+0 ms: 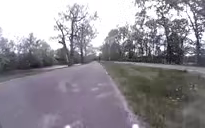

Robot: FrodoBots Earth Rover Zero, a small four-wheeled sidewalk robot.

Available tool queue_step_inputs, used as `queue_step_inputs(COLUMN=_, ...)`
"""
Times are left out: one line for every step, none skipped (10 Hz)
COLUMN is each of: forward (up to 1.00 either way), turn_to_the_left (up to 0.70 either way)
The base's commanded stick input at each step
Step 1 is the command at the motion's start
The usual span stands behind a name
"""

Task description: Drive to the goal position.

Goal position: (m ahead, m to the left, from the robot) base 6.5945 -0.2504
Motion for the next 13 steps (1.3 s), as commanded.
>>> queue_step_inputs(forward=1.00, turn_to_the_left=0.00)
queue_step_inputs(forward=1.00, turn_to_the_left=0.00)
queue_step_inputs(forward=1.00, turn_to_the_left=0.00)
queue_step_inputs(forward=1.00, turn_to_the_left=0.00)
queue_step_inputs(forward=1.00, turn_to_the_left=0.00)
queue_step_inputs(forward=1.00, turn_to_the_left=0.00)
queue_step_inputs(forward=1.00, turn_to_the_left=0.00)
queue_step_inputs(forward=1.00, turn_to_the_left=0.00)
queue_step_inputs(forward=1.00, turn_to_the_left=0.00)
queue_step_inputs(forward=1.00, turn_to_the_left=0.00)
queue_step_inputs(forward=1.00, turn_to_the_left=-0.21)
queue_step_inputs(forward=1.00, turn_to_the_left=-0.40)
queue_step_inputs(forward=1.00, turn_to_the_left=-0.23)
